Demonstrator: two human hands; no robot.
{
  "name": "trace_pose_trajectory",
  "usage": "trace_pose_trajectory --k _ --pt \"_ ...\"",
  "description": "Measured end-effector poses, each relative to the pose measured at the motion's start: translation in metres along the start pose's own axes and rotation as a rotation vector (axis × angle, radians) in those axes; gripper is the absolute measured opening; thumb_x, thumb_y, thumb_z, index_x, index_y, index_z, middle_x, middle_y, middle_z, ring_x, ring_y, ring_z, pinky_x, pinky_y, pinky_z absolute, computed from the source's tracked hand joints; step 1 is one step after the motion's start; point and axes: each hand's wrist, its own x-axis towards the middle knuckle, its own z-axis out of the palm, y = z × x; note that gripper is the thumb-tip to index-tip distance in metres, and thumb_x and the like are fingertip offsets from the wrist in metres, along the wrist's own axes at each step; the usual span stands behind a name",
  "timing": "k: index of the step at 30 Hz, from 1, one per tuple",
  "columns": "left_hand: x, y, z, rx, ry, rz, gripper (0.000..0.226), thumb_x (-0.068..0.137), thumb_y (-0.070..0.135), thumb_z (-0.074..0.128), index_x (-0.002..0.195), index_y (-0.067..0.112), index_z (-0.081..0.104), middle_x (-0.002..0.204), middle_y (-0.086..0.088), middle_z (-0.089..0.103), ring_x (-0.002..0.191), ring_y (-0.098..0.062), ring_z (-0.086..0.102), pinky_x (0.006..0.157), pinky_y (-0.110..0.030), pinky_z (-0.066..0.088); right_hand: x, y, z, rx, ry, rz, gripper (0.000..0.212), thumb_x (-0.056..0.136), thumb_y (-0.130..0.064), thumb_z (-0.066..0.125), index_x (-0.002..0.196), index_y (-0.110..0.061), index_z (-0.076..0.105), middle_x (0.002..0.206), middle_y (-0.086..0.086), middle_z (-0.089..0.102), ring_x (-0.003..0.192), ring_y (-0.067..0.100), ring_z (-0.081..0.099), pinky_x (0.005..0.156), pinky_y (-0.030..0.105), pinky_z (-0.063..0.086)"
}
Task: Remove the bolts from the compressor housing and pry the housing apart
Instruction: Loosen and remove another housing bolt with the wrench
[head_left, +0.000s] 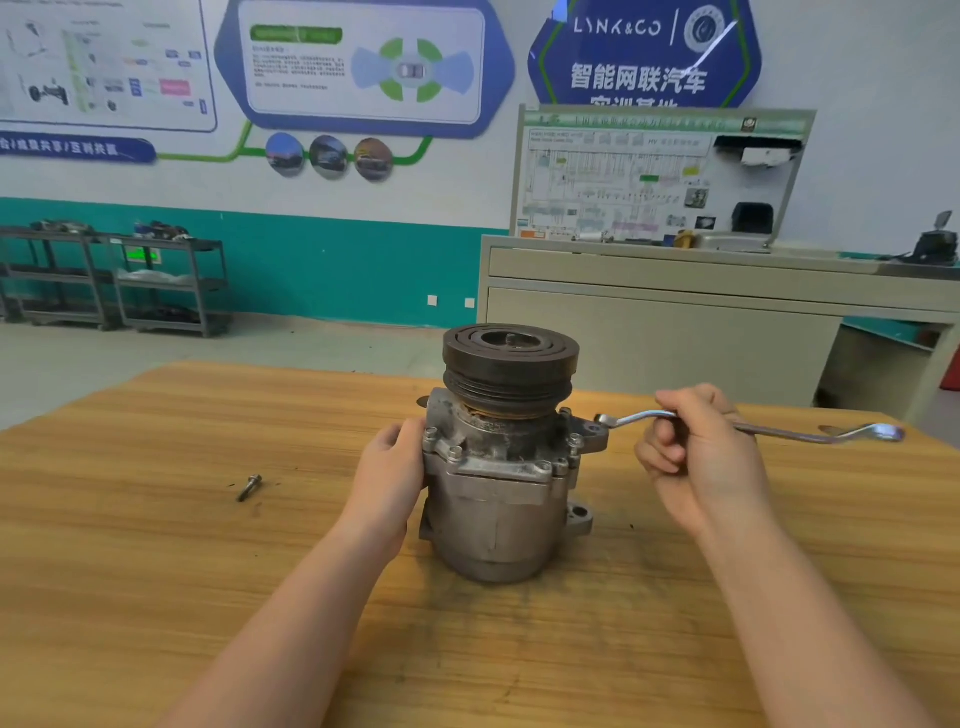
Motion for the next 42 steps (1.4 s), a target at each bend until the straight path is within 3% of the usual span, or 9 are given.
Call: trace_pose_trajectory --k 8,12,16,20,23,26,30,35,42 --pt "-0.001 0.0 -0.001 0.006 -0.008 0.002 0.03 0.1 0.02 0.042 0.109 0.0 0.064 0.112 -0.019 0.07 0.106 -0.029 0.064 0.095 -0.043 0.051 -0.022 0.013 0.016 -0.392 -0.006 -0.305 0.049 0.086 0.002 0.056 0.044 -0.021 0.042 0.042 0.002 0.042 0.038 0.011 0.034 0.039 0.018 0.028" --pt "0.0 0.0 0.0 0.008 -0.01 0.002 0.03 0.1 0.02 0.043 0.109 0.001 0.064 0.112 -0.017 0.07 0.106 -0.028 0.064 0.095 -0.043 0.05 -0.042 0.025 0.024 -0.749 -0.02 -0.704 0.04 0.085 -0.012 0.058 0.053 -0.017 0.034 0.051 0.006 0.036 0.049 0.005 0.033 0.047 0.019 0.029" --pt "0.001 -0.001 -0.001 0.015 -0.008 -0.004 0.03 0.1 0.022 0.043 0.109 0.004 0.065 0.111 -0.015 0.071 0.11 -0.03 0.064 0.098 -0.044 0.05 -0.06 0.03 0.036 -1.031 -0.171 -1.088 0.039 0.088 -0.011 0.051 0.063 -0.028 0.027 0.051 -0.013 0.024 0.047 0.007 0.033 0.042 0.012 0.024" --pt "0.001 -0.001 -0.001 0.014 -0.001 -0.002 0.029 0.1 0.023 0.044 0.108 0.006 0.066 0.109 -0.013 0.072 0.111 -0.03 0.063 0.101 -0.047 0.05 -0.057 0.028 0.032 -0.889 -0.052 -0.99 0.038 0.087 -0.017 0.05 0.058 -0.026 0.028 0.051 -0.004 0.027 0.046 0.005 0.033 0.044 0.011 0.022" --pt "0.001 -0.002 -0.001 0.016 0.007 0.003 0.029 0.1 0.024 0.044 0.109 0.007 0.066 0.11 -0.012 0.071 0.111 -0.029 0.063 0.103 -0.05 0.047 -0.049 0.018 0.027 -0.677 0.028 -0.874 0.031 0.092 -0.025 0.057 0.064 -0.016 0.046 0.056 0.004 0.051 0.05 0.009 0.049 0.049 0.018 0.04" --pt "0.002 -0.002 -0.001 0.02 0.005 0.005 0.029 0.1 0.024 0.044 0.107 0.006 0.066 0.109 -0.012 0.071 0.111 -0.029 0.063 0.103 -0.05 0.047 -0.038 0.012 0.025 -0.445 0.064 -0.658 0.014 0.096 -0.025 0.057 0.082 -0.022 0.06 0.07 -0.001 0.069 0.064 0.012 0.066 0.057 0.02 0.05" --pt "0.003 -0.003 -0.001 0.009 0.001 0.007 0.029 0.1 0.021 0.044 0.107 0.003 0.065 0.109 -0.016 0.071 0.108 -0.031 0.064 0.099 -0.048 0.05 -0.035 0.018 0.021 -0.65 -0.136 -0.48 0.019 0.092 -0.017 0.061 0.076 -0.025 0.065 0.081 -0.008 0.073 0.079 0.0 0.067 0.069 0.009 0.048" --pt "0.003 -0.003 -0.002 -0.008 -0.007 0.014 0.026 0.101 0.021 0.044 0.103 0.007 0.066 0.106 -0.012 0.072 0.099 -0.023 0.065 0.092 -0.039 0.052 -0.028 0.031 0.017 -0.755 -0.171 -0.255 0.035 0.071 -0.005 0.081 0.066 -0.011 0.046 0.073 -0.002 0.067 0.068 -0.001 0.062 0.06 0.006 0.047" --pt "0.003 -0.003 -0.002 -0.011 -0.012 0.016 0.027 0.1 0.021 0.045 0.108 0.006 0.066 0.108 -0.013 0.072 0.105 -0.025 0.064 0.093 -0.04 0.052 -0.02 0.02 0.009 -0.624 -0.279 -0.15 0.04 0.073 -0.001 0.078 0.071 -0.013 0.04 0.077 0.005 0.074 0.081 0.011 0.071 0.075 0.023 0.053"
